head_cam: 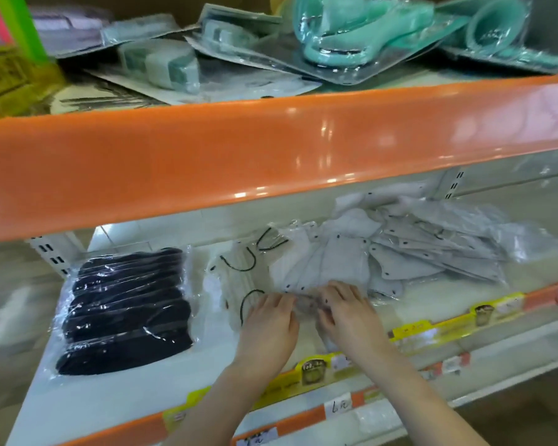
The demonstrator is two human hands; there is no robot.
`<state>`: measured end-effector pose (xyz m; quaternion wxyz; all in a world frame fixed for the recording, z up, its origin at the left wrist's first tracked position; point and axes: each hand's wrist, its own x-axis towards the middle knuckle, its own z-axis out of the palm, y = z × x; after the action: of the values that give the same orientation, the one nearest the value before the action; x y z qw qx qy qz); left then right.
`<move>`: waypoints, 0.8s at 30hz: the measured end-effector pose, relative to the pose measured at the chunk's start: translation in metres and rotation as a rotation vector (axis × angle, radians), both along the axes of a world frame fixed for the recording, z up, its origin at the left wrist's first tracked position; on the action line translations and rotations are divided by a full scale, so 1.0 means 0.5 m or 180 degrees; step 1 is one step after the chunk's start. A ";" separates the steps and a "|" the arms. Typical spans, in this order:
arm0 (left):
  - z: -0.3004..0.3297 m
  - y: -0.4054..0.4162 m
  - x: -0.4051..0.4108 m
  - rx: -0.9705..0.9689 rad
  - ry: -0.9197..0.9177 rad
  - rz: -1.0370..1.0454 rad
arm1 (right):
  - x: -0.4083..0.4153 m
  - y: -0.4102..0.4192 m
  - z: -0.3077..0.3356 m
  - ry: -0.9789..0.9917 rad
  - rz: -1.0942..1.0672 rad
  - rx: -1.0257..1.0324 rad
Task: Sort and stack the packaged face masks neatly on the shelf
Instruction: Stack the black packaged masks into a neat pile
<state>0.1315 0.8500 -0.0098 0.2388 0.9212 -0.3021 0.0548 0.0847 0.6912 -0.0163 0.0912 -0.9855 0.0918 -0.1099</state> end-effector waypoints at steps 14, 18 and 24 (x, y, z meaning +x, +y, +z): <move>-0.049 -0.083 -0.030 -0.0070 -0.0152 0.0178 | -0.022 -0.062 -0.048 -0.0729 0.0213 -0.0085; -0.047 -0.084 -0.031 -0.0017 -0.0045 0.0197 | -0.026 -0.068 -0.061 -0.0824 0.0257 0.0113; -0.053 -0.080 -0.037 -0.0375 0.0236 0.0243 | -0.035 -0.061 -0.054 -0.0985 0.0296 0.0470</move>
<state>0.1133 0.8099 -0.0362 0.3014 0.9179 -0.2539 0.0474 0.0672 0.6607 -0.0433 0.1814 -0.9506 0.0389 -0.2488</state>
